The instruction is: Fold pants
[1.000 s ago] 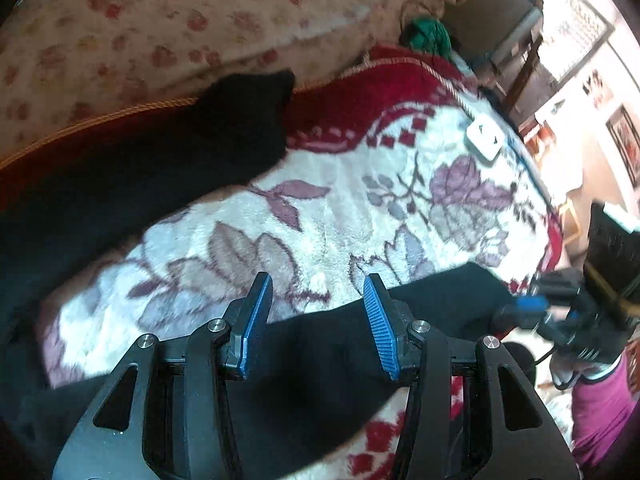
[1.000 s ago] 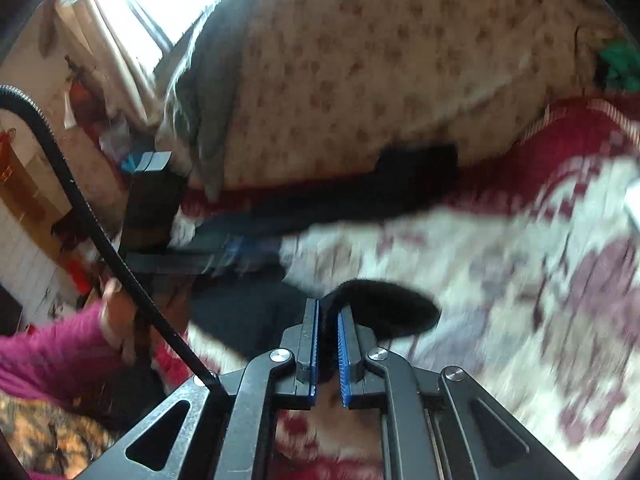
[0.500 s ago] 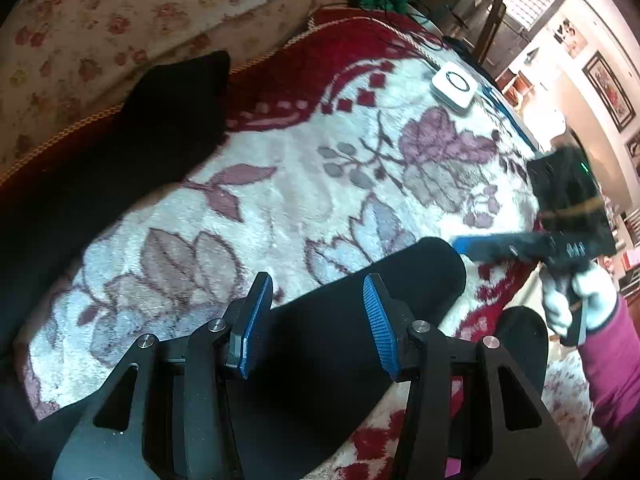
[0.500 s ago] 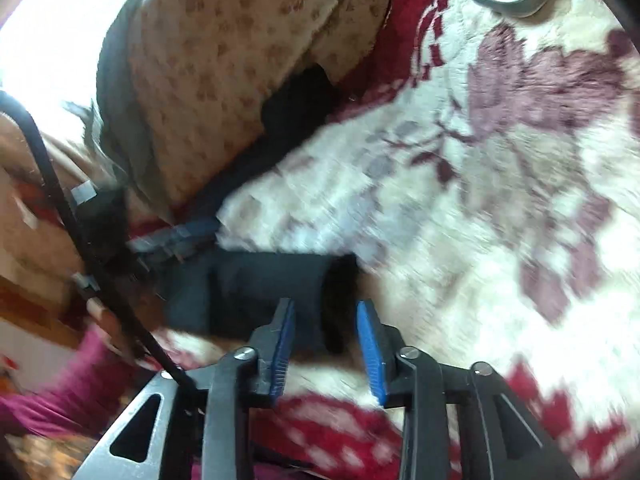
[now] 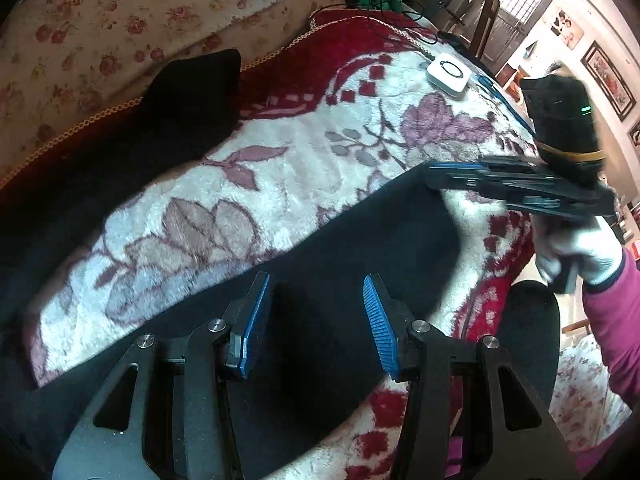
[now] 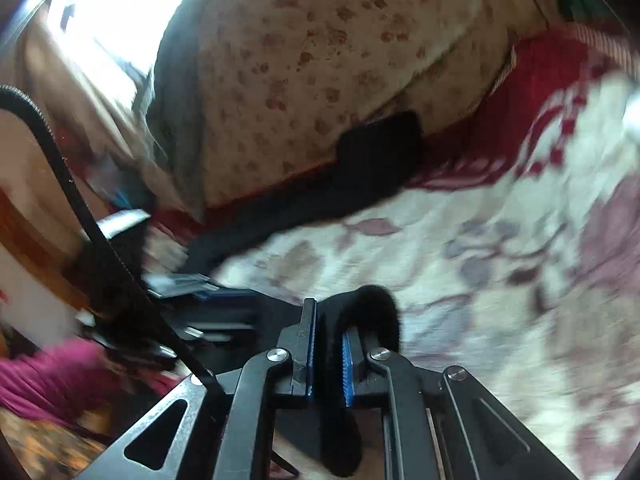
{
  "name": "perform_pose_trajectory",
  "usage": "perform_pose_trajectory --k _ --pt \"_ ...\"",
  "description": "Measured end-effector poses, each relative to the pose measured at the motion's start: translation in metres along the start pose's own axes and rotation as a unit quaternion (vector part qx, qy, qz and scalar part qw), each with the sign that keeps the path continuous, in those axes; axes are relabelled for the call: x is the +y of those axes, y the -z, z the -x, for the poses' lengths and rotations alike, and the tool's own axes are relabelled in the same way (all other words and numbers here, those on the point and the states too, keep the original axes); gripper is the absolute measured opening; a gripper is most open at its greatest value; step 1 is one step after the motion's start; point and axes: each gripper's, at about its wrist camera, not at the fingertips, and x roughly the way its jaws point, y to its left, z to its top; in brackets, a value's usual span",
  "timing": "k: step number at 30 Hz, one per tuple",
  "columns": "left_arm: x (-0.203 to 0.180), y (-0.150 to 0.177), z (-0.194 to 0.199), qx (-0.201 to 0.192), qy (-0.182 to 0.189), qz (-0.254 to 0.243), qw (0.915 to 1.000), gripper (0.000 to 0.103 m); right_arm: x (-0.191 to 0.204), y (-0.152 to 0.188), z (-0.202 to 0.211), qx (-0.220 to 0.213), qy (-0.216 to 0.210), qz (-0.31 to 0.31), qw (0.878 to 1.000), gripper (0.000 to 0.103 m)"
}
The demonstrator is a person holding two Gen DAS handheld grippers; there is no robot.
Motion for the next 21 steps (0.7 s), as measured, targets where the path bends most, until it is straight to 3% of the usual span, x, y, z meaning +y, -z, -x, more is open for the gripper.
perform_pose_trajectory --k 1,2,3,6,11,14,16,19,21 --pt "-0.001 0.002 -0.002 0.003 0.001 -0.002 1.0 0.047 -0.001 0.002 -0.003 0.013 0.066 0.021 0.998 0.009" --pt "-0.003 0.003 -0.004 0.004 0.0 -0.002 1.0 0.047 -0.006 0.005 -0.004 0.015 0.104 0.027 0.994 0.009" --pt "-0.003 0.004 -0.007 0.005 -0.001 0.002 1.0 0.047 -0.013 0.006 -0.003 0.015 0.106 0.012 0.994 0.009" --pt "-0.003 0.008 -0.016 0.012 -0.007 0.011 0.9998 0.047 -0.026 0.01 0.007 0.0 0.057 -0.048 0.997 0.009" --pt "0.007 0.011 -0.005 -0.007 -0.003 0.039 0.9992 0.047 -0.006 -0.001 -0.006 0.015 0.026 -0.052 0.998 0.012" --pt "0.023 0.013 0.019 -0.03 -0.015 0.059 0.9977 0.047 0.005 -0.021 -0.027 0.01 -0.009 -0.064 0.998 0.024" --pt "0.036 0.015 0.033 -0.04 -0.027 0.07 0.9964 0.047 0.013 -0.031 -0.04 0.012 -0.029 -0.068 0.997 0.042" --pt "0.071 0.021 0.067 -0.058 -0.058 0.097 0.9919 0.047 0.024 -0.052 -0.063 0.017 -0.053 -0.075 0.996 0.042" --pt "0.093 0.025 0.085 -0.068 -0.079 0.116 0.9878 0.047 0.03 -0.07 -0.075 0.017 -0.038 -0.061 0.997 0.042"
